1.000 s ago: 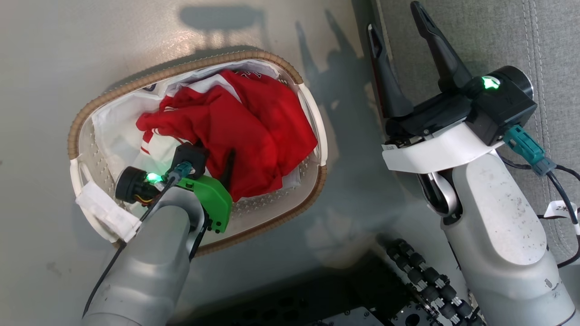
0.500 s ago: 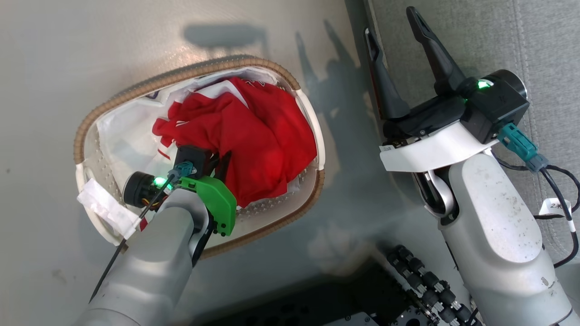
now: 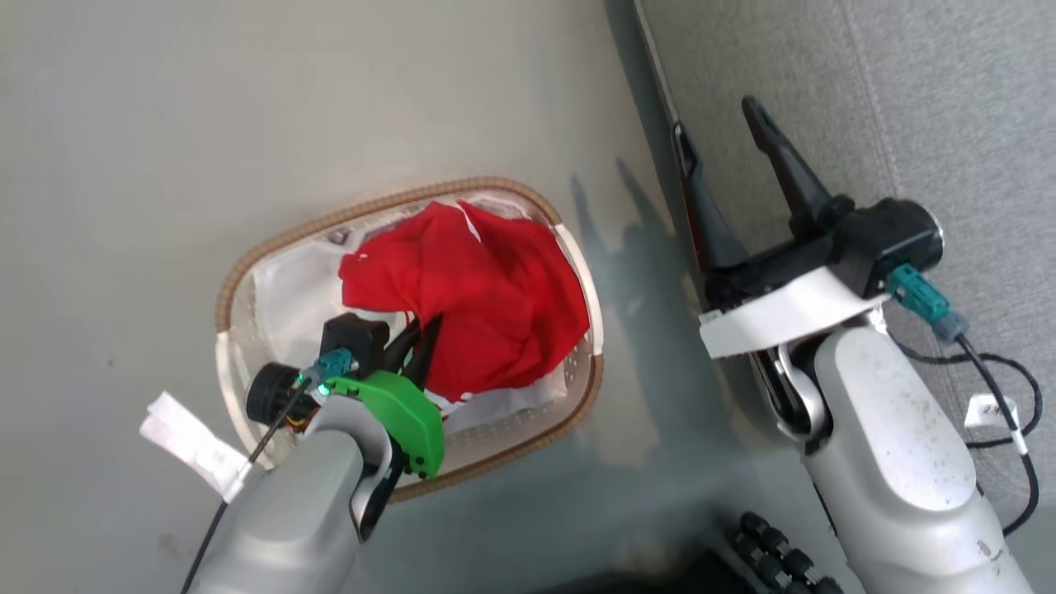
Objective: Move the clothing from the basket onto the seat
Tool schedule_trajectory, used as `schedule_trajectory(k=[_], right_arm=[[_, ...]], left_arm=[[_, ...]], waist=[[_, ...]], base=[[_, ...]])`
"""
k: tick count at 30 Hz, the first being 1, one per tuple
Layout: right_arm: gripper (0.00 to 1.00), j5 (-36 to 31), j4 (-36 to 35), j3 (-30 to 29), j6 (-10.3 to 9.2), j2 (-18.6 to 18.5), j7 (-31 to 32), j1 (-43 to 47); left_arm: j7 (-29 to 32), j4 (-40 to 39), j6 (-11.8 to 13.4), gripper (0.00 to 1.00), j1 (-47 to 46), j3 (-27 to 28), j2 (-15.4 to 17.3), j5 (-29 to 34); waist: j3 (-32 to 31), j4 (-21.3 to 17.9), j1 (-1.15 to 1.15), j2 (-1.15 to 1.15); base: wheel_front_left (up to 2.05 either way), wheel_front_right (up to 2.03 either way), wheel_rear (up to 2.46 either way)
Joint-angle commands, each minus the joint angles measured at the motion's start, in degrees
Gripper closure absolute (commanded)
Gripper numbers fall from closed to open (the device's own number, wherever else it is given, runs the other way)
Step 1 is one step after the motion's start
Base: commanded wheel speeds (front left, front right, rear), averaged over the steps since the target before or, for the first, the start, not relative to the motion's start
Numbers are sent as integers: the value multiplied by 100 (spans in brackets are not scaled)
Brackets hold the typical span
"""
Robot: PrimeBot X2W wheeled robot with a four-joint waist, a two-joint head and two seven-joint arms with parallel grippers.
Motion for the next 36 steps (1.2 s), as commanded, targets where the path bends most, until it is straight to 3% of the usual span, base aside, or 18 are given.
schedule_trajectory(k=[1,17,36], right_arm=[[0,33,47,-18,-6,-33,-25,162],[0,146,426,111,-6,-102,-26,1038],[0,202,695,513,-6,-110,-25,1909]], left_arm=[[-20,-110,-17,100,181,90,-16,55],[-21,-1850,-17,100,1416,1438,-194,826],[-21,-3349,-17,100,1972,1955,-271,1048]], waist=[[-630,278,0,0],[-2108,717,0,0],[-3325,794,0,0]], base=[[0,0,0],[0,0,0],[0,0,0]])
